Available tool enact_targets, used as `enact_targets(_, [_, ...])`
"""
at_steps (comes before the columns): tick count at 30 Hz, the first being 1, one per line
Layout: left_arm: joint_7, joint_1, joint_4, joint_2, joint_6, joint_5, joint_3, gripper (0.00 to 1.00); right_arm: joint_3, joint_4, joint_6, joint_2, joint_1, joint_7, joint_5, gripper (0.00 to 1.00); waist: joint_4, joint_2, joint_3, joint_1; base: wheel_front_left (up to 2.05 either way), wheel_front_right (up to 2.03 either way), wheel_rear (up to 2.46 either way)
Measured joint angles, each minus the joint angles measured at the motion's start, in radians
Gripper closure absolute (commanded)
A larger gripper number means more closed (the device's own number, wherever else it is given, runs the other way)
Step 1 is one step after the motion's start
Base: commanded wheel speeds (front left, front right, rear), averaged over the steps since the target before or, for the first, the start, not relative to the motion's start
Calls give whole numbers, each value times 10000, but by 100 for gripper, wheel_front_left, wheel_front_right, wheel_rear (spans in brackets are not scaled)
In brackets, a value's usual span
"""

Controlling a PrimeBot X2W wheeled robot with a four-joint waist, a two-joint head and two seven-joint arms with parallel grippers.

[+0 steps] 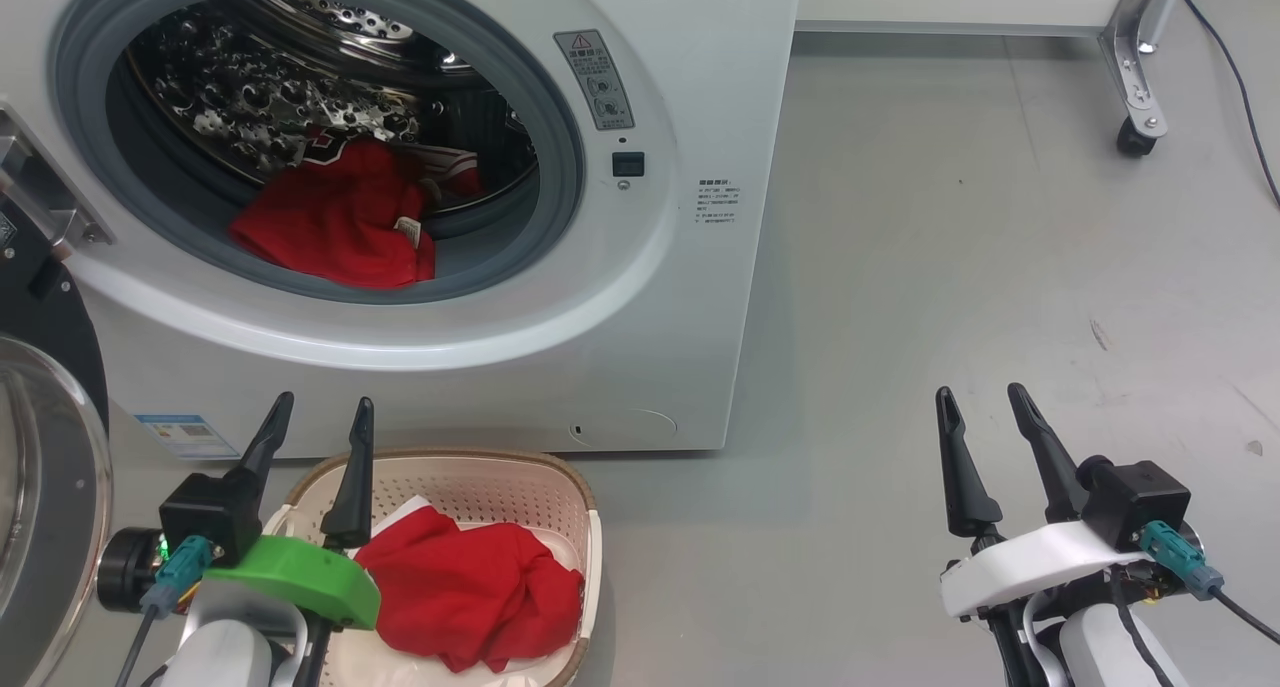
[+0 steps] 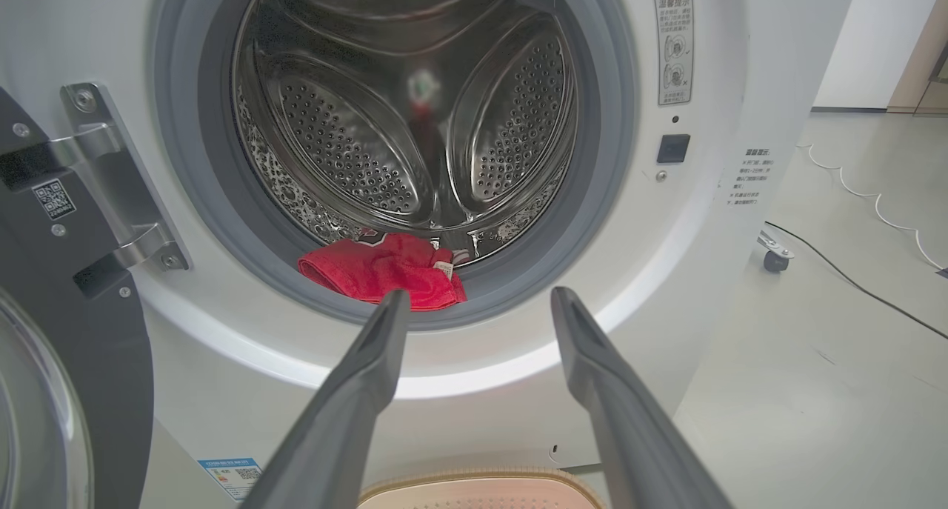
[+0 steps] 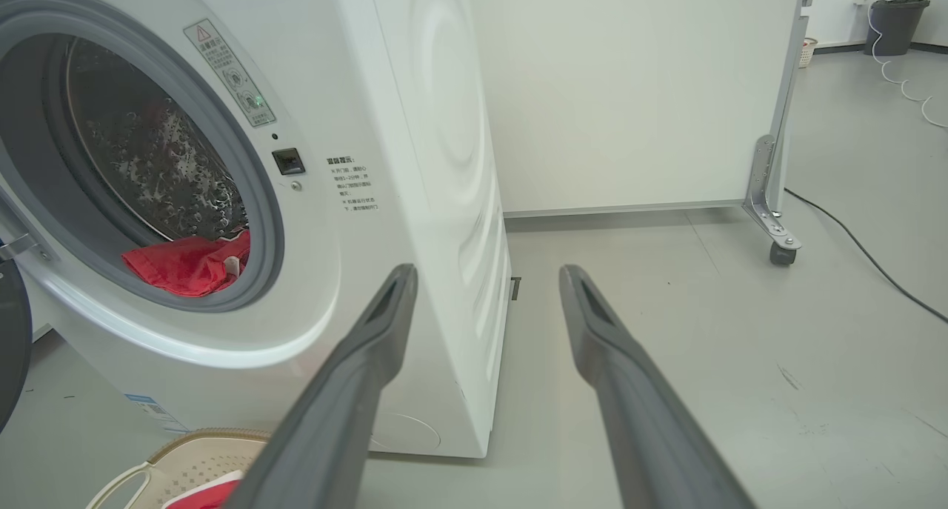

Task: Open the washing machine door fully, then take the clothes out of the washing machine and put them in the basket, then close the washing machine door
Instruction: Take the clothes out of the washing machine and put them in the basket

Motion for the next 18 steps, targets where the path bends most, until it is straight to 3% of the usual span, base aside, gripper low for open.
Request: enact_targets(18, [0,370,-291,-79,-12,161,113,0,77,-2,4,0,54,0,-13,0,-76,0,-69,0,0,0,0])
